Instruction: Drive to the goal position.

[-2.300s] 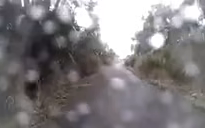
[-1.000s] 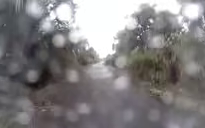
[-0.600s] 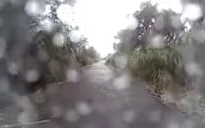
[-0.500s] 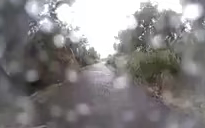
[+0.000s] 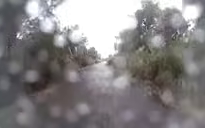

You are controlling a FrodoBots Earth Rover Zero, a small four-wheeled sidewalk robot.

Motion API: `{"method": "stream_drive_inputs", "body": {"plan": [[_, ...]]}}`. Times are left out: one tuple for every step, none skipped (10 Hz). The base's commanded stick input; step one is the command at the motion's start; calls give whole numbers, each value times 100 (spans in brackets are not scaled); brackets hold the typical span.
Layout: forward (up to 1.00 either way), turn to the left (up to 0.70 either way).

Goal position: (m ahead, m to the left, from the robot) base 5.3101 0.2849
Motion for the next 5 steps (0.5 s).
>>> {"method": "stream_drive_inputs", "body": {"plan": [[100,0],[100,0],[100,0],[100,0],[100,0]]}}
